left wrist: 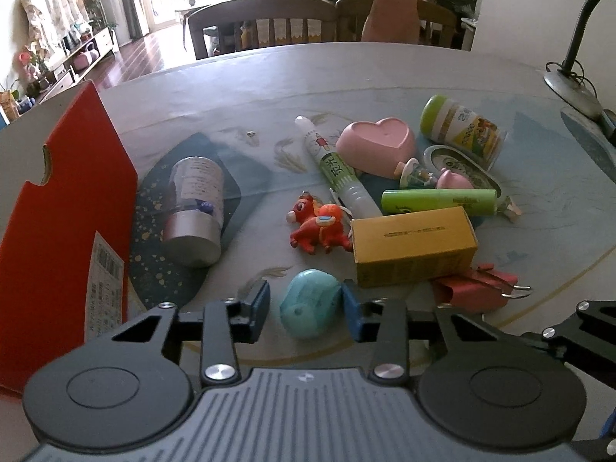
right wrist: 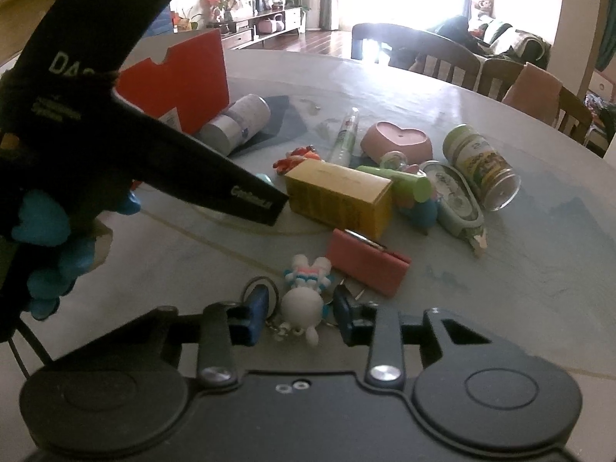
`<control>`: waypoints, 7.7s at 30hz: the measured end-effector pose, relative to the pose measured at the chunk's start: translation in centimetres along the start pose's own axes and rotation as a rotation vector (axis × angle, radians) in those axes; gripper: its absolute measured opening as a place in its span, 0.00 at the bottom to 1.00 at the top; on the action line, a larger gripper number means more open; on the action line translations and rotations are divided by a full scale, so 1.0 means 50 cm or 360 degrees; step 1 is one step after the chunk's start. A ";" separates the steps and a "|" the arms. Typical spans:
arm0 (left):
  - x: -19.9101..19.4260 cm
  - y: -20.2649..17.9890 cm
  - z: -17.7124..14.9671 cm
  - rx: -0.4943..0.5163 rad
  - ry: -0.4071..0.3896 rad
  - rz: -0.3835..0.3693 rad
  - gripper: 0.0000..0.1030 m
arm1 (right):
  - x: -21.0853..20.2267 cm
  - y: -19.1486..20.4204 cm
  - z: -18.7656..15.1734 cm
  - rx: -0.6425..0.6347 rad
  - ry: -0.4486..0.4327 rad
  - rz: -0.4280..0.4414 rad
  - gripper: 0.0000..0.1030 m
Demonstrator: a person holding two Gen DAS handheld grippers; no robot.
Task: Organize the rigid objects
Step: 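Close the left tool on the teal egg while the right tool grasps the bunny keychain, then carry the teal egg and bunny keychain over the cardboard box with both tools, then open both tools to drop the egg and keychain into the box, then withdraw both tools from the box back toward the items on the table, then grasp the clear plastic jar with the left tool while the right tool grasps the pink binder clip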
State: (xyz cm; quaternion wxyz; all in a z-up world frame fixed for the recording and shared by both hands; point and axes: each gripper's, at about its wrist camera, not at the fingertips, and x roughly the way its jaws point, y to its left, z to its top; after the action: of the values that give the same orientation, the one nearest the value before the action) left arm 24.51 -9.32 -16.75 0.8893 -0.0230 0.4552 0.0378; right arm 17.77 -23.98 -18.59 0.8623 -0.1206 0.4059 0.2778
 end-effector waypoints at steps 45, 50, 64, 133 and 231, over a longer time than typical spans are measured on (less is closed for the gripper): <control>-0.273 0.132 0.009 -0.0216 -0.0085 -0.0129 0.32 | -0.204 0.087 0.161 0.0107 -0.0278 0.0119 0.26; -0.302 0.202 0.009 -0.0233 -0.0113 -0.0148 0.32 | -0.193 0.138 0.211 0.0124 -0.0307 0.0111 0.26; -0.334 0.432 0.004 -0.0280 -0.0123 -0.0059 0.32 | -0.107 0.304 0.316 0.0027 -0.0334 0.0080 0.26; -0.202 0.606 -0.015 -0.0141 0.0168 -0.0103 0.32 | 0.034 0.395 0.346 0.0140 0.0111 0.0139 0.48; -0.041 0.048 0.109 -0.0288 -0.0294 0.0257 0.97 | 0.006 -0.046 0.040 0.0447 -0.0008 -0.0177 0.78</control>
State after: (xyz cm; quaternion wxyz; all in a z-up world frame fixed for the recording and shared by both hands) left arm 27.52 -6.61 -11.91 0.9157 -0.0629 0.3666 0.1520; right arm 20.51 -24.89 -17.57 0.8857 -0.0205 0.4313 0.1704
